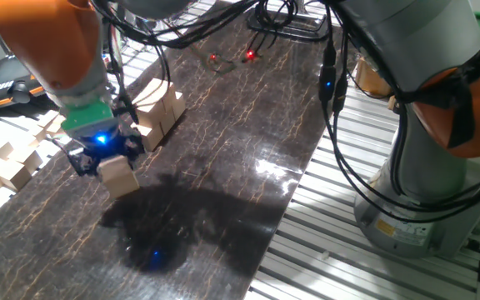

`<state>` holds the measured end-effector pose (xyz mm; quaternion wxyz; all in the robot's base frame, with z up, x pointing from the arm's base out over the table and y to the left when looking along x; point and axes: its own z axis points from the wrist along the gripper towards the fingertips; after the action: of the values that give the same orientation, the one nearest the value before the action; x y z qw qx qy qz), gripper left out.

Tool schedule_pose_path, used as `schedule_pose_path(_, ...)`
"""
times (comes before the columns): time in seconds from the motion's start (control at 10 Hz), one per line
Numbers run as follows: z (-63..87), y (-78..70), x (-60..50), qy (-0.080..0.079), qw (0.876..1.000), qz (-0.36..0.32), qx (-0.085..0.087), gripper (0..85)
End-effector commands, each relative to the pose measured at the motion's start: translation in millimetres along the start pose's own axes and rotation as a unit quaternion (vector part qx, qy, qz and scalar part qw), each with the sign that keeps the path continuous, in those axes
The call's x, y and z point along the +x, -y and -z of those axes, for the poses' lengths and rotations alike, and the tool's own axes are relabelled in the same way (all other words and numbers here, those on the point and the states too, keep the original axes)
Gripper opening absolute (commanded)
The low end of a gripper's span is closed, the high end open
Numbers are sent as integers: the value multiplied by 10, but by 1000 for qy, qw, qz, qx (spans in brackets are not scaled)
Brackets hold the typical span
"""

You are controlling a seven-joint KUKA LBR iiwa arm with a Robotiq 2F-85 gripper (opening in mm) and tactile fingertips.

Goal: Stack the blocks into a pyramid shape

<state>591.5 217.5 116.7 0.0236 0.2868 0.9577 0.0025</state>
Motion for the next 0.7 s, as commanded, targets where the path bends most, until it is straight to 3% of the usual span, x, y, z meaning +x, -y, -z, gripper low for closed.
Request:
schedule_pose_path(0.0, 48, 20, -39, -2, 999, 48, -2, 7)
schedule_pose_path(0.3, 167, 76, -132, 1, 995, 95, -6, 7)
schedule_pose_path(0.6, 217, 106, -150, -1, 992, 125, -12, 7)
